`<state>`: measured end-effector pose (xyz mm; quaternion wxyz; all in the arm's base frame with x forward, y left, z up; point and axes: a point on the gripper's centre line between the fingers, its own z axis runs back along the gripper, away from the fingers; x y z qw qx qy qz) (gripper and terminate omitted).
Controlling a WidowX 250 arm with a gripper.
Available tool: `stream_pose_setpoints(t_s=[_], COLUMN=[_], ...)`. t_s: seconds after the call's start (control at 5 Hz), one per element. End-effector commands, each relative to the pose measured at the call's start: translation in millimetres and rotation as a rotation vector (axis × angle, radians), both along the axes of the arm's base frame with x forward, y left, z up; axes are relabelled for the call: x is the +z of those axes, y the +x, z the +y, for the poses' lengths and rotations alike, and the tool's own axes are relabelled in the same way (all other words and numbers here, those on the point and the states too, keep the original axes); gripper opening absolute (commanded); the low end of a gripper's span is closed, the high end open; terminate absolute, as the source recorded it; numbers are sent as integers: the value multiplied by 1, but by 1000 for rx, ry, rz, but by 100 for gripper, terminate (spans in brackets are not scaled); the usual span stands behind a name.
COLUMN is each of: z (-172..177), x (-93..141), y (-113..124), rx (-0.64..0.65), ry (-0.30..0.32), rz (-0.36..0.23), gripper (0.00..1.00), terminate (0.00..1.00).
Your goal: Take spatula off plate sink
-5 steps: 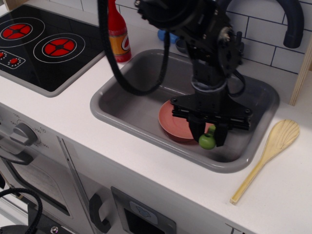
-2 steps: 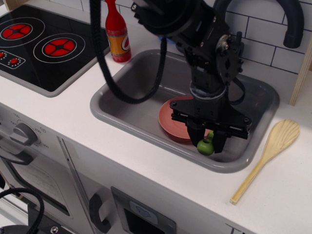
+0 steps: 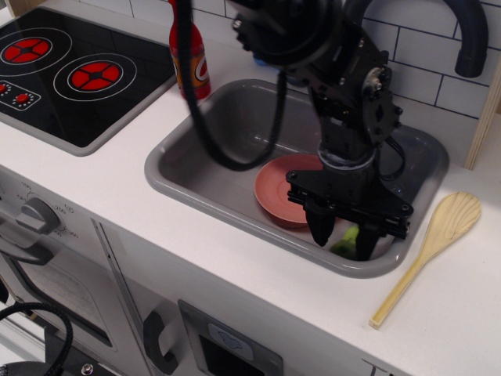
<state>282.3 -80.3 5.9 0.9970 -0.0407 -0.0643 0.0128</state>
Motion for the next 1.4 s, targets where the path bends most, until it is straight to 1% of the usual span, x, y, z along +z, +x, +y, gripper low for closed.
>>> stream_pose_setpoints(t_s=[0.0, 0.2, 0.4, 1.0, 1.2], z=[4, 8, 19, 19, 19], x=[26, 45, 62, 62, 62], y=[11, 14, 19, 19, 19], rx=[-11, 24, 92, 92, 92], ry=[-77, -120, -113, -113, -113], rz=[32, 21, -62, -62, -62], gripper=[100, 100, 100, 100, 100], terminate=[0, 0, 0, 0, 100])
